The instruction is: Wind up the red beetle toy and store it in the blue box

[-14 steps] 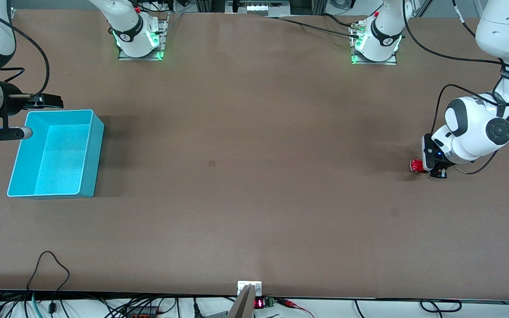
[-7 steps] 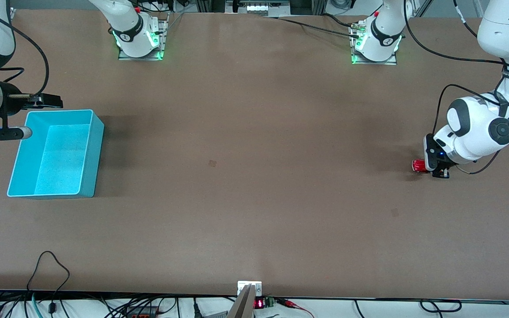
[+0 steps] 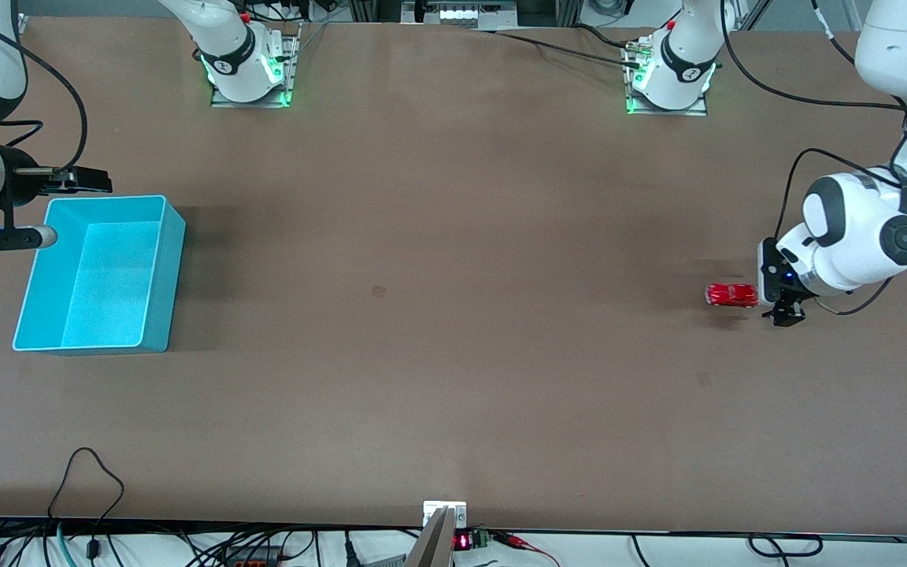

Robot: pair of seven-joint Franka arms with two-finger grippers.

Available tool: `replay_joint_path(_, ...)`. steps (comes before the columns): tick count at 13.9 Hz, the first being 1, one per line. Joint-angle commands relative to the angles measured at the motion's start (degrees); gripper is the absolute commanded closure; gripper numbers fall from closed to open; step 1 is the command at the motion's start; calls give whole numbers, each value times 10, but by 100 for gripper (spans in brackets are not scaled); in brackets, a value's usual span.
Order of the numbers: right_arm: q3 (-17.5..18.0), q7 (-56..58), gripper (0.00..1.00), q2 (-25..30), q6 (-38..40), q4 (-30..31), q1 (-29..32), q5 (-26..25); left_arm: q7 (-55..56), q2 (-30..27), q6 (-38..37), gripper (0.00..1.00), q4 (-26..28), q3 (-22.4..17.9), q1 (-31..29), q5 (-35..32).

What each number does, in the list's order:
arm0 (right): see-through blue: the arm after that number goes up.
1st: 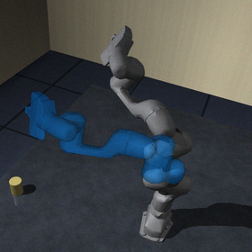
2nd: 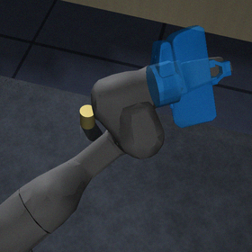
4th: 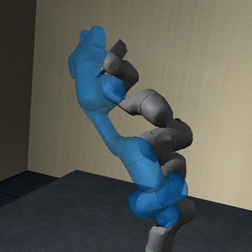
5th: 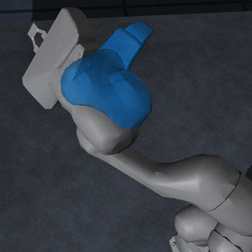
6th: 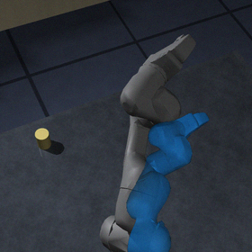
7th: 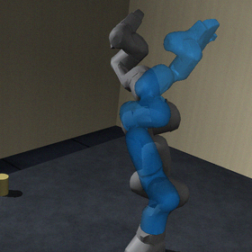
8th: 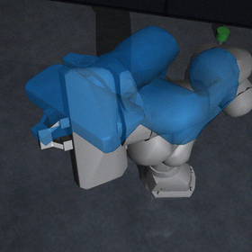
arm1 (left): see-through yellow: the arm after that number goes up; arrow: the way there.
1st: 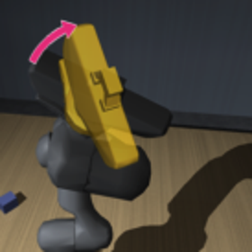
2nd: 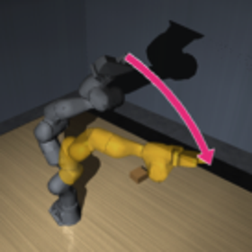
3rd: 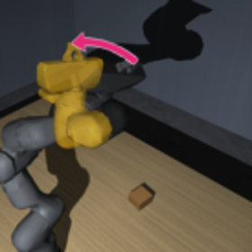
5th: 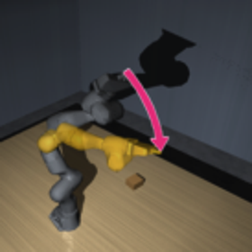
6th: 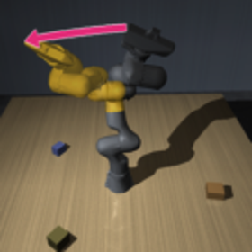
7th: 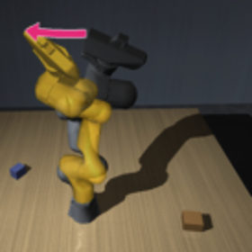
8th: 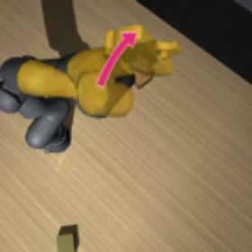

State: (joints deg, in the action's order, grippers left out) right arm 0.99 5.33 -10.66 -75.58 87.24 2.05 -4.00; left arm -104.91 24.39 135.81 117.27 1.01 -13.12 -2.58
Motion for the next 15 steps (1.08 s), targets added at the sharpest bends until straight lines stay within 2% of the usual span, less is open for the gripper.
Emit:
replay_joint_path(1,1,10,0,3,7,-1,2,-6,8,-12,-109,0,-61,16,-1,-8)
replay_joint_path(2,1,10,0,3,7,-1,2,-6,35,-15,-161,0,-93,18,0,-8)
replay_joint_path(10,1,10,0,3,7,-1,2,-6,213,-30,-374,0,-237,21,22,-10)
replay_joint_path(15,0,10,0,2,7,0,3,-3,403,-45,-503,0,-314,22,41,-9)
